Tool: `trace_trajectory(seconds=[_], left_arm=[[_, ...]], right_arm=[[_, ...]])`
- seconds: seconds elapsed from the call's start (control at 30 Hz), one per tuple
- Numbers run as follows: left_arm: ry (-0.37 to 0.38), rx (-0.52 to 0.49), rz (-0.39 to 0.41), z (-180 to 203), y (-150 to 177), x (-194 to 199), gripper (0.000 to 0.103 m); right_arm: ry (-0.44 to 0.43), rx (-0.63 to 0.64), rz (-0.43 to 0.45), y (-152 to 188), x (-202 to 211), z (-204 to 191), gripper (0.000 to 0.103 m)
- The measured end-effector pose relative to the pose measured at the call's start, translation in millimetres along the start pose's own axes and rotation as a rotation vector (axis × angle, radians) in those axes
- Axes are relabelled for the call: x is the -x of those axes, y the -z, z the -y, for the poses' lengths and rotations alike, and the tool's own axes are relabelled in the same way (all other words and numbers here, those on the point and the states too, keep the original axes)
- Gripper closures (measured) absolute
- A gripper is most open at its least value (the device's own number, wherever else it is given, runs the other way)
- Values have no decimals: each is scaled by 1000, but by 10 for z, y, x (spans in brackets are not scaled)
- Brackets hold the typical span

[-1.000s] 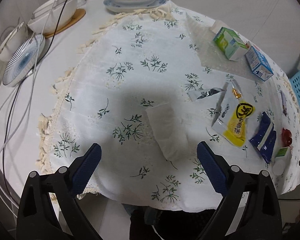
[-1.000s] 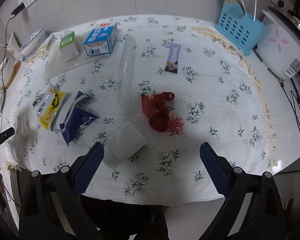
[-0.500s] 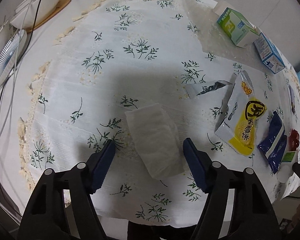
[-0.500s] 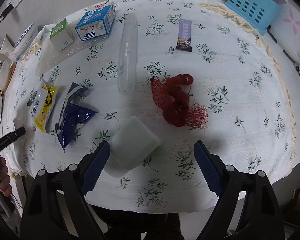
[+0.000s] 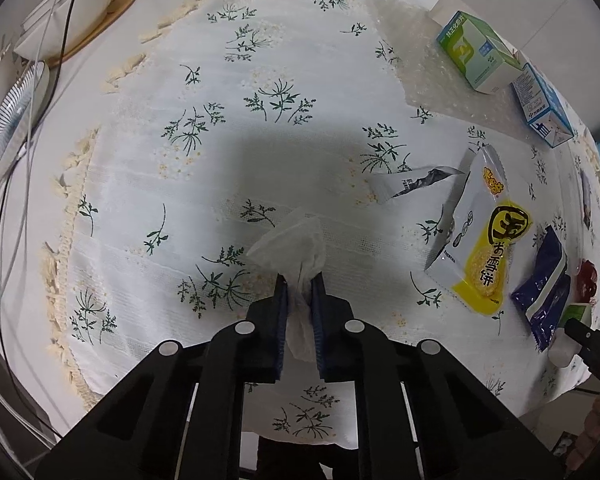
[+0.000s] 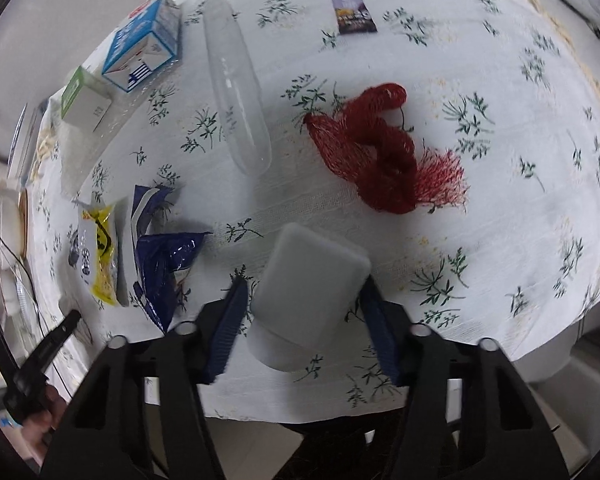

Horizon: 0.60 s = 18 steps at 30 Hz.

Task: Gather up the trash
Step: 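Carry the tissue and bottle in both grippers down over the black trash bin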

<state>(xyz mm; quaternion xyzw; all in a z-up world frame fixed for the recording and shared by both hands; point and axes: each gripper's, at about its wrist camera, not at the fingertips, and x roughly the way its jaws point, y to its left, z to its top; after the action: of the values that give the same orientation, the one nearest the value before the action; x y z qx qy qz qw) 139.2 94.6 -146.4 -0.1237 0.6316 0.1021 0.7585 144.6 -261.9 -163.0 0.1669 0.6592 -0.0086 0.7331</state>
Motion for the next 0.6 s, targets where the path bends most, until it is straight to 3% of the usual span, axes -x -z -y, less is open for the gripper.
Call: trace_trajectory(seconds=[0.17,0.6], left_arm=[[15,-4,24,-14,-42,145,95],[57,-59,107,222,130,549,95]], right_arm=[[-19,-30,2,14,24,6,58],[-9,60,99,148,384,77,59]])
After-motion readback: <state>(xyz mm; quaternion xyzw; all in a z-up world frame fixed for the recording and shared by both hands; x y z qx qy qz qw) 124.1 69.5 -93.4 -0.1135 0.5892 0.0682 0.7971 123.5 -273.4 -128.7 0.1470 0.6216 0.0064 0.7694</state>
